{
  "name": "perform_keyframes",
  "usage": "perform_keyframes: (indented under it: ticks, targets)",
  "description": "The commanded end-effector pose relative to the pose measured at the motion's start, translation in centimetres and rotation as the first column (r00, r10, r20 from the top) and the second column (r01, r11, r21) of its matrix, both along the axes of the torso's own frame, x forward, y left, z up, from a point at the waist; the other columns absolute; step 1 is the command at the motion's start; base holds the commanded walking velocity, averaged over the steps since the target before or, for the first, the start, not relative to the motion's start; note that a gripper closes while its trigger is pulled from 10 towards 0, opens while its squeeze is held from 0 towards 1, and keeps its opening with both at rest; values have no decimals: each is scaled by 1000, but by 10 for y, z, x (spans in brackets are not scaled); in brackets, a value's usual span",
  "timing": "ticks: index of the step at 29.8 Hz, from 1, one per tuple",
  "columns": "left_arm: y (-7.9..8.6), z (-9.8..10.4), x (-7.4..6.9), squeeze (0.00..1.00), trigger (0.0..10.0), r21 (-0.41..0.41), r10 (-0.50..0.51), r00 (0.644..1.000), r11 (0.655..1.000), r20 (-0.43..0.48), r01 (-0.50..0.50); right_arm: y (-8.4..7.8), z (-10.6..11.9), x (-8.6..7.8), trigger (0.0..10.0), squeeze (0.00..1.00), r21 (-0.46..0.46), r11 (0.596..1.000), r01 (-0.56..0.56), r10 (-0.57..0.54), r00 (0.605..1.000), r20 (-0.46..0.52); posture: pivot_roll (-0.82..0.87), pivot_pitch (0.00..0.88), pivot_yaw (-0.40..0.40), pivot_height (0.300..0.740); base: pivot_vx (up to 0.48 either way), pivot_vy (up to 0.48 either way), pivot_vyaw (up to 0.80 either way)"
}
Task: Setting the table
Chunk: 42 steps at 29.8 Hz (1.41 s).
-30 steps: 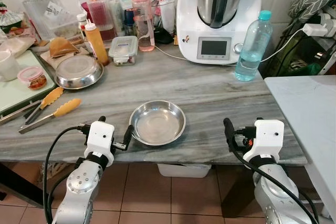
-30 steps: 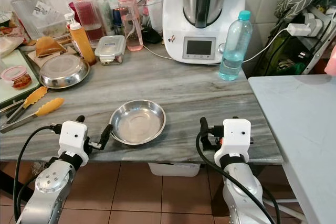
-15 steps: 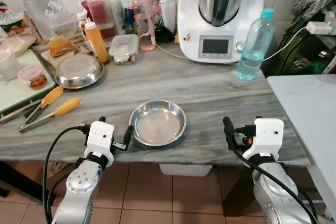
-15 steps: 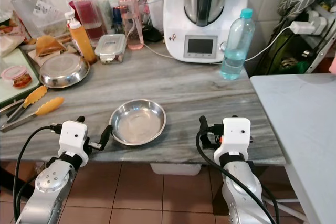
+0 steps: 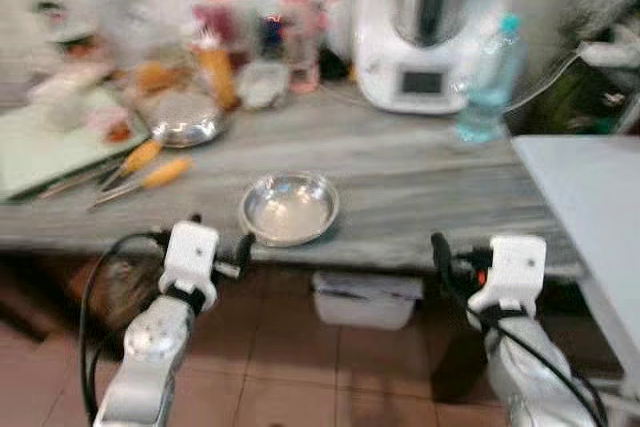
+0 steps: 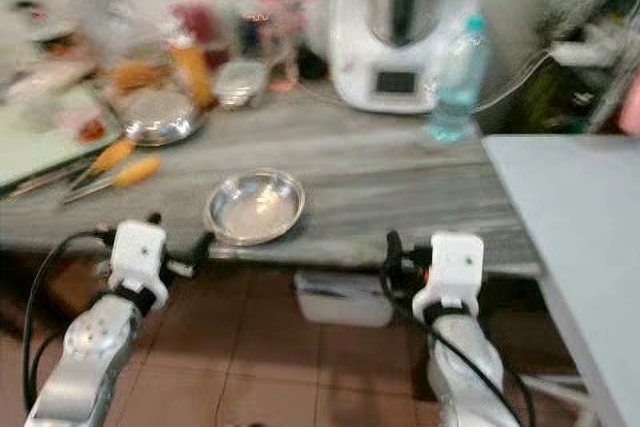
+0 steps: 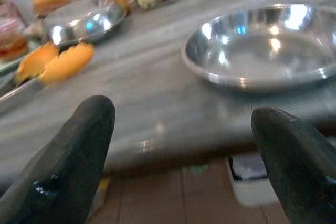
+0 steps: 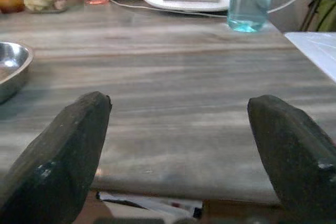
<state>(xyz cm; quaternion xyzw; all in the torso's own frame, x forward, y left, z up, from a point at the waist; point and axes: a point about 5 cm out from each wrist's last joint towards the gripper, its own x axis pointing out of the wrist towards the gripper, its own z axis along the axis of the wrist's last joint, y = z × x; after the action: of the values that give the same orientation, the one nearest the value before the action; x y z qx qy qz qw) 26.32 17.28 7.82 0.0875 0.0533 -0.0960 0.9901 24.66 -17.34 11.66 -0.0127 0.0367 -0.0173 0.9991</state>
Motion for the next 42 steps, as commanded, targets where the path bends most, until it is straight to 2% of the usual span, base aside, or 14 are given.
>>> perform_keyframes:
  ticks: [1, 5, 8, 15, 22, 26, 32, 42]
  targets:
    - [2, 12, 10, 0, 10000, -1, -18, 999, 1000, 43, 18, 3, 2, 0, 10000, 0, 13, 1000, 0, 0, 1000, 12, -95, 12, 97, 740, 0, 0, 0]
    - [2, 19, 18, 0, 10000, -38, -8, 998, 999, 66, 11, 3, 3, 1, 10000, 0, 9, 1000, 4, -4, 1000, 21, -89, 12, 99, 740, 0, 0, 0]
    - [0, 21, 18, 0, 10000, -43, -20, 997, 999, 74, 23, 4, 3, 1, 10000, 0, 10, 1000, 3, -3, 1000, 23, -85, 13, 101, 740, 0, 0, 0]
    - [1, 15, 9, 0, 10000, -33, -60, 997, 998, 58, 62, 5, 0, 2, 10000, 0, 14, 1000, 3, -3, 1000, 16, -75, 14, 101, 740, 0, 0, 0]
    - [-3, 13, -1, 0, 10000, -63, -98, 994, 993, 40, 100, 7, 1, 3, 10000, 0, 22, 1000, -3, 2, 1000, 24, -71, 8, 99, 740, 0, 0, 0]
    - [-1, 8, -8, 0, 10000, -36, -104, 994, 994, 16, 105, 5, 0, 2, 10000, 0, 31, 1000, 3, -4, 1000, 21, -70, 10, 95, 740, 0, 0, 0]
    - [1, 8, -7, 0, 10000, -19, -75, 997, 997, 11, 75, 5, 0, 1, 10000, 0, 31, 1000, -1, 0, 1000, 16, -74, 13, 90, 740, 0, 0, 0]
    - [-1, 8, -1, 0, 10000, -16, -67, 998, 998, 8, 67, 1, 1, 1, 10000, 0, 24, 1000, 9, -10, 1000, 19, -88, 9, 92, 740, -258, 0, 0]
